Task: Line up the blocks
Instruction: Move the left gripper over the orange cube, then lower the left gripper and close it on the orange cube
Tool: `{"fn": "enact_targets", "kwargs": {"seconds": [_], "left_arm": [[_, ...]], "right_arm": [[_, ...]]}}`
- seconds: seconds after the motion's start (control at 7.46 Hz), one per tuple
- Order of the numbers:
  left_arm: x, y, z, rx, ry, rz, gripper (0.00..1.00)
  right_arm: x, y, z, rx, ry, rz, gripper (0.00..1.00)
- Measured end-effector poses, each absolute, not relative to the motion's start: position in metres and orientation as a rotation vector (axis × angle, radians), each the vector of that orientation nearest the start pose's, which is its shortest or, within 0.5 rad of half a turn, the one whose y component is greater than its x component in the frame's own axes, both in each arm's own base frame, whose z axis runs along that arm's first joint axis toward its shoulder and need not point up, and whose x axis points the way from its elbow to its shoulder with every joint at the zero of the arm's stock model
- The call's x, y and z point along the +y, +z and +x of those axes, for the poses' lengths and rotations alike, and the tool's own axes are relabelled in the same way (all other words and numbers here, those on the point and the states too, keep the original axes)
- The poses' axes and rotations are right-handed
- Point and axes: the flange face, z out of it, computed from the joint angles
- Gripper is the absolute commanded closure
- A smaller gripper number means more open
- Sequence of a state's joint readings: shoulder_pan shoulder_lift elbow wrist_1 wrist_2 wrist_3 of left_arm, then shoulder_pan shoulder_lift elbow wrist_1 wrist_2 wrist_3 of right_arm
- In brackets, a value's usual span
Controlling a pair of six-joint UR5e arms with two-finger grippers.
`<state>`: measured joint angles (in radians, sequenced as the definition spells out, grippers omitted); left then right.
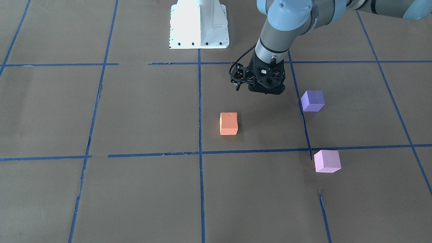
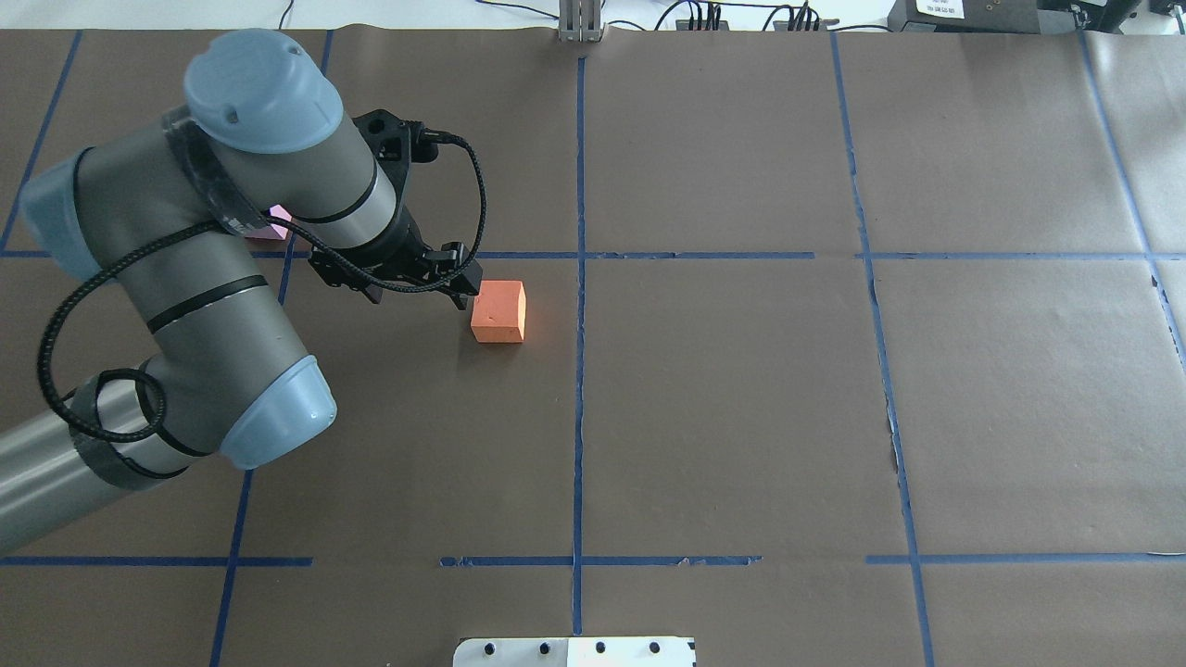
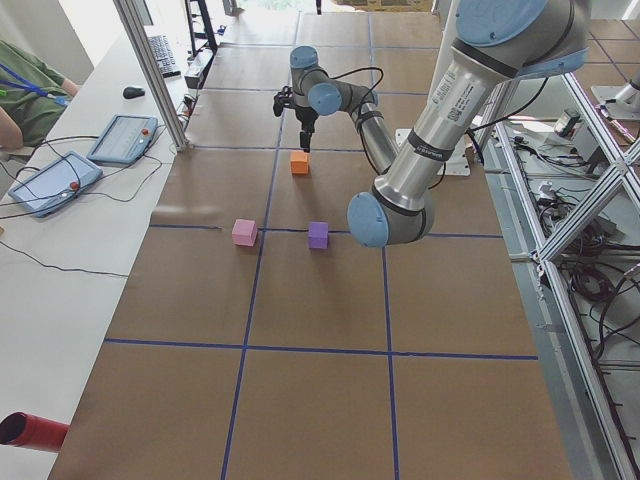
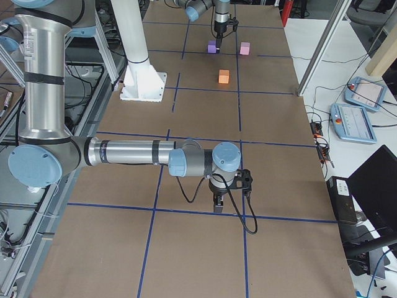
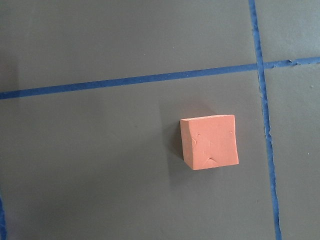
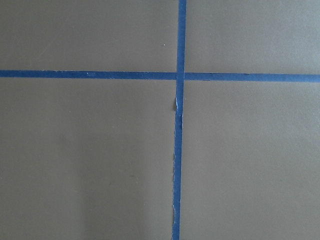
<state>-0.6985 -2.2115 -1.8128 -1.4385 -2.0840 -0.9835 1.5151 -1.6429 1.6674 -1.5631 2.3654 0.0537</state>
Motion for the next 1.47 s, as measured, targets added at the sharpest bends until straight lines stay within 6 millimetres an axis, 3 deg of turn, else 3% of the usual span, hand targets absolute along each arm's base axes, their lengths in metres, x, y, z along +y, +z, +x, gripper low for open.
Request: {"fn": "enact_targets", "kwargs": {"seconds": [0.27,0.67,0.94,1.47], "left_arm": [[-0.497,0.198,0.475,0.85,0.028,-0.005,0.0],[-0.521,0.205,0.51,0.844,-0.052,-0.046,0.0],[-0.525,0.213,0.527,0.846,-0.066,-0.043,0.0],[-0.514,0.227,0.558,0.83,-0.062,-0.012,0.0]], "right_arm": [[-0.466,0.643,0.036,-0.795,-0.015,-0.013,0.0],[-0.466,0.643,0.036,-0.795,-0.015,-0.013,0.0],[-0.466,0.643,0.036,-0.795,-0.015,-0.013,0.0],[-0.466,0.643,0.037,-0.795,-0.014,-0.013,0.0]]}}
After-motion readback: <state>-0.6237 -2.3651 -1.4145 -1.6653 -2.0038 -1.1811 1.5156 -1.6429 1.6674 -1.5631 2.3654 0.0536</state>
